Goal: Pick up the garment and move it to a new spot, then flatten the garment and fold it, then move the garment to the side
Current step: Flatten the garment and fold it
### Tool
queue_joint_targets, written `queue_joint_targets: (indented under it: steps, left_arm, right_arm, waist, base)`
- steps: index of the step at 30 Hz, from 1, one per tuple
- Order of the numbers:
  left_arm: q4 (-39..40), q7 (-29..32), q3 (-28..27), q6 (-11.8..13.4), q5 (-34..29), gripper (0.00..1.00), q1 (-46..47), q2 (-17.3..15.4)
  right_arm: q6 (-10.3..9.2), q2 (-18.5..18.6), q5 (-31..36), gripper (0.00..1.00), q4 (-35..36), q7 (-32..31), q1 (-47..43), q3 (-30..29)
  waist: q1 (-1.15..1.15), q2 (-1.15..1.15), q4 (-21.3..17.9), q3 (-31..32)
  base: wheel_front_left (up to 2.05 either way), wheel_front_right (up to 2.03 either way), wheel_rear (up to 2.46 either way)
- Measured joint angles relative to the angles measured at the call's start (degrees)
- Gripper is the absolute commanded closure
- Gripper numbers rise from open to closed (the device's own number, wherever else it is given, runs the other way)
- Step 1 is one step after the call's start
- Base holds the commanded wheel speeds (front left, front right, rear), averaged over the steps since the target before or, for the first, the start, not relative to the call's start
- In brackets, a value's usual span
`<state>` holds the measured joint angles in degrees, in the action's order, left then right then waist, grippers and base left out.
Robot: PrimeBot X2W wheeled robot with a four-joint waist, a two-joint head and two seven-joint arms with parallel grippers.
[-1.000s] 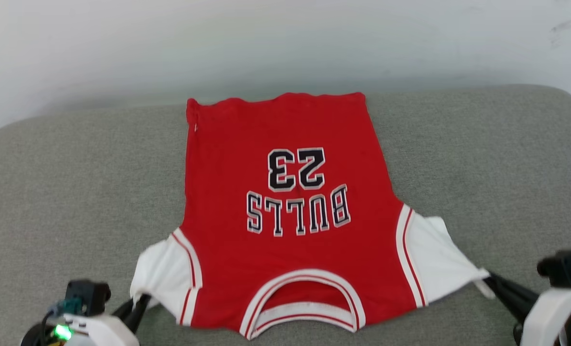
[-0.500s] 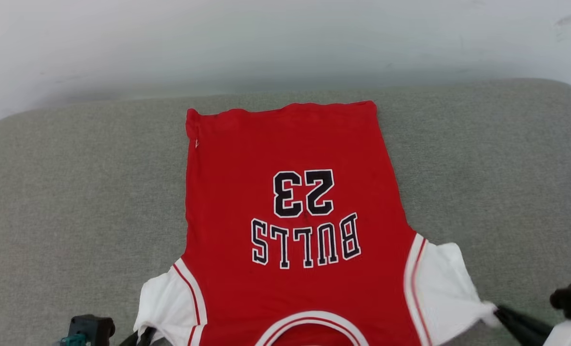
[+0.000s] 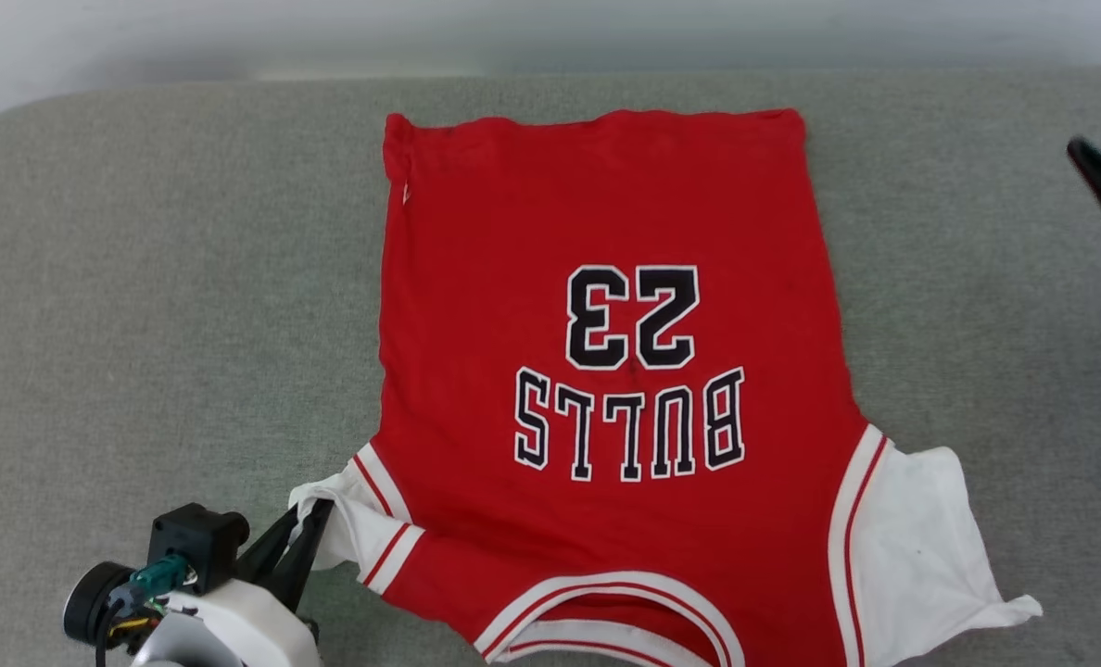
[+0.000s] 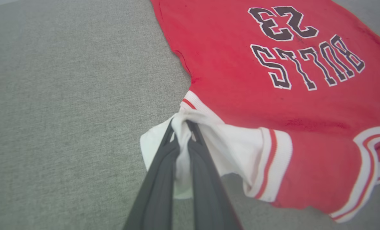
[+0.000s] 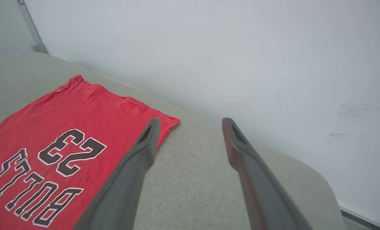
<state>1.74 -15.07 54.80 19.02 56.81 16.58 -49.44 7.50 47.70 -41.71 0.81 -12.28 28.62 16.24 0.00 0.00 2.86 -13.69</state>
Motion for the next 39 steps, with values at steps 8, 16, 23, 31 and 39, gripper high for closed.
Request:
queue_joint_targets:
  steps: [8, 16, 23, 31, 39]
  left_arm:
    - [3.45, 0.0, -1.81, 1.15, -4.17, 1.0, 3.52, 1.21]
    - [5.13, 0.0, -2.45, 0.82, -7.97, 1.0, 7.33, 3.32]
    - [6.59, -0.02, -2.85, 0.65, -10.6, 1.0, 9.96, 4.88]
    - [7.78, -0.26, -3.33, 0.78, -11.88, 1.0, 11.63, 6.03]
    - [7.33, -0.27, -3.28, 0.83, -12.11, 1.0, 11.56, 6.61]
  right_arm:
    - [0.0, -4.05, 3.25, 0.0, -5.73, -22.82, 24.43, 5.87]
    - [0.01, -8.32, 1.91, 0.0, -18.53, -46.44, 41.06, 11.92]
    - [0.0, -11.6, 4.94, 0.0, -25.62, -55.48, 48.06, 11.41]
    - [0.0, -13.52, 6.65, 0.0, -28.28, -57.38, 47.75, 11.99]
    - [0.01, -12.6, 5.97, 1.0, -27.47, -55.22, 45.96, 11.78]
  waist:
    - [0.01, 0.0, 3.41, -8.46]
    - [0.01, 0.0, 7.36, -16.15]
    - [0.01, 0.0, 10.35, -22.09]
    - [0.0, 0.0, 12.63, -26.84]
    - [-0.01, 0.0, 12.68, -26.23]
  base:
    - [0.0, 0.0, 0.0]
    - [0.0, 0.0, 0.0]
    - [0.0, 0.0, 0.0]
    - [0.0, 0.0, 0.0]
    - [0.0, 0.0, 0.0]
